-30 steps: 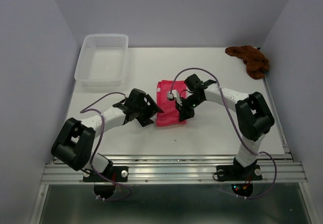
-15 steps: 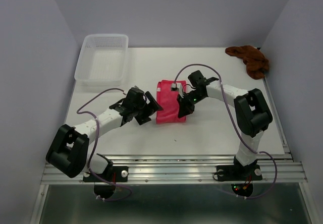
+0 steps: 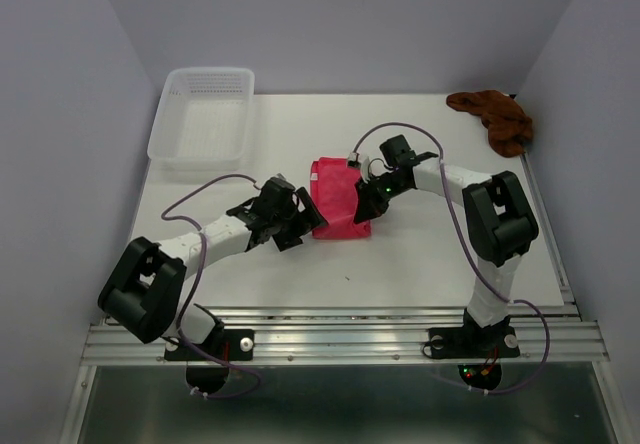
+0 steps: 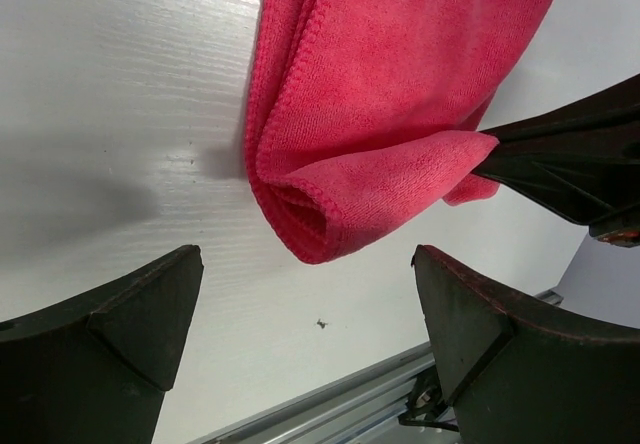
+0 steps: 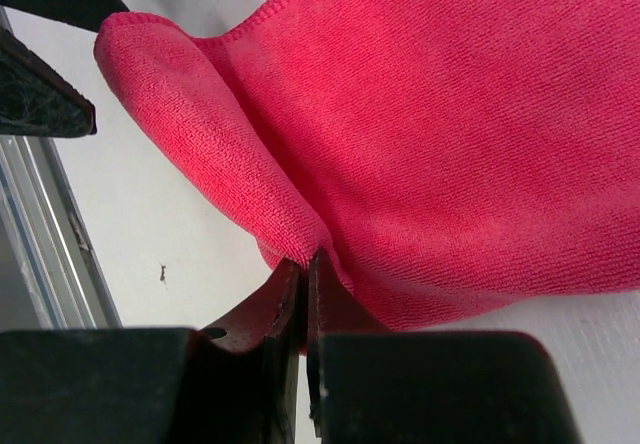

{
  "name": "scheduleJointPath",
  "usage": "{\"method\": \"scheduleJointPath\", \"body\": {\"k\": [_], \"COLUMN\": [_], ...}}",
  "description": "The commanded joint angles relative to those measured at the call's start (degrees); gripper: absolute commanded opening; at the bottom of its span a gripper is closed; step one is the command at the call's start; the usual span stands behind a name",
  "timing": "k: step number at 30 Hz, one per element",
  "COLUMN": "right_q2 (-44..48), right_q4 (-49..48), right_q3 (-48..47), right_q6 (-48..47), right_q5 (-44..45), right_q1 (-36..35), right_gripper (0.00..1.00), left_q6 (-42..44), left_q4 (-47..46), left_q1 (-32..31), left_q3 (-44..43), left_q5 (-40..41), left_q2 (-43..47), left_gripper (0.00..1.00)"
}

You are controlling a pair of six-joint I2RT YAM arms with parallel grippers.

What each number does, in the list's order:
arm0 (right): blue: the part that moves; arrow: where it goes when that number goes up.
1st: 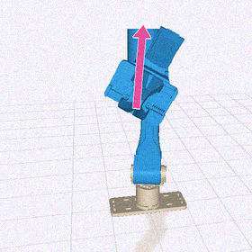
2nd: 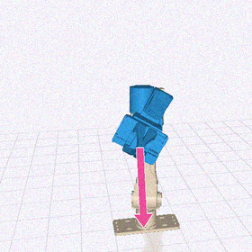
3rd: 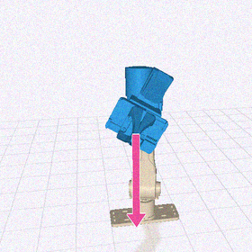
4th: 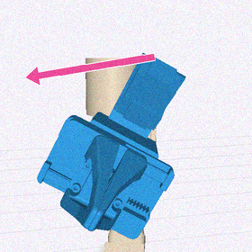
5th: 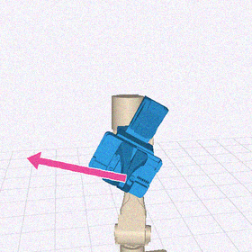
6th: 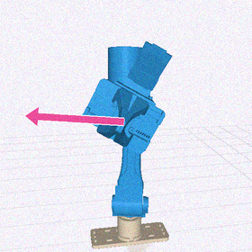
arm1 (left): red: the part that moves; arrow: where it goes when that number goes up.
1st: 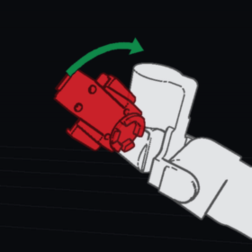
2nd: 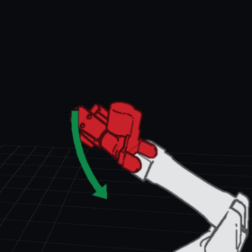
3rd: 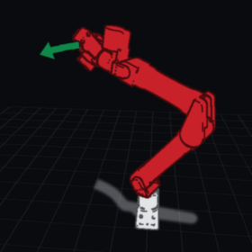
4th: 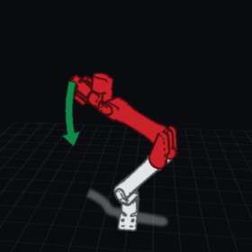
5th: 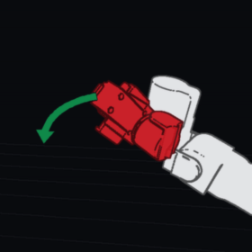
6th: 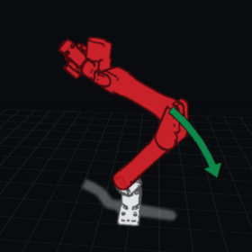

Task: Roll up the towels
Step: Roll the towel

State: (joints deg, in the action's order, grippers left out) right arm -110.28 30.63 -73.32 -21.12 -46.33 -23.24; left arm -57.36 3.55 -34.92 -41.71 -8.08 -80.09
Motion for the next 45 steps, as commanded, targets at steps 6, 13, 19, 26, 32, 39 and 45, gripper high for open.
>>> {"method": "scheduleJointPath", "body": {"k": [6,13,19,26,32,39,45], "right_q2": [-0.8,-0.6,0.7,2.2,3.8,8.2,13.6], "right_q4": [-6.0,-6.4,-6.5,-6.1,-5.7,-0.1,2.0], "right_q3": [0.9,2.1,3.4,3.8,2.6,2.1,3.3], "right_q6": [4.4,2.5,-0.7,-6.4,-11.4,-28.3,-36.1], "right_q5": [4.0,3.3,3.7,7.3,10.9,18.5,20.9], "right_q1": [0.4,0.4,0.4,0.4,0.4,0.4,0.4], "right_gripper": [0.01,0.01,0.01,0.09,0.24,0.57,0.7], "left_q6": [2.2,3.6,6.0,5.1,4.9,4.5,4.9], "left_q4": [-2.8,-2.5,1.5,2.2,1.3,1.9,1.3], "left_q1": [-1.2,-1.1,-1.1,-0.7,-0.8,-0.7,-0.7], "left_q3": [0.0,-3.4,-9.9,-11.3,-11.5,-12.4,-13.0], "left_q5": [2.1,4.8,6.8,6.1,5.1,5.2,3.7], "left_q2": [-2.7,-6.3,-11.9,-15.7,-18.1,-19.5,-20.2], "left_gripper": [0.93,0.9,0.86,0.63,0.54,0.45,0.38]}}
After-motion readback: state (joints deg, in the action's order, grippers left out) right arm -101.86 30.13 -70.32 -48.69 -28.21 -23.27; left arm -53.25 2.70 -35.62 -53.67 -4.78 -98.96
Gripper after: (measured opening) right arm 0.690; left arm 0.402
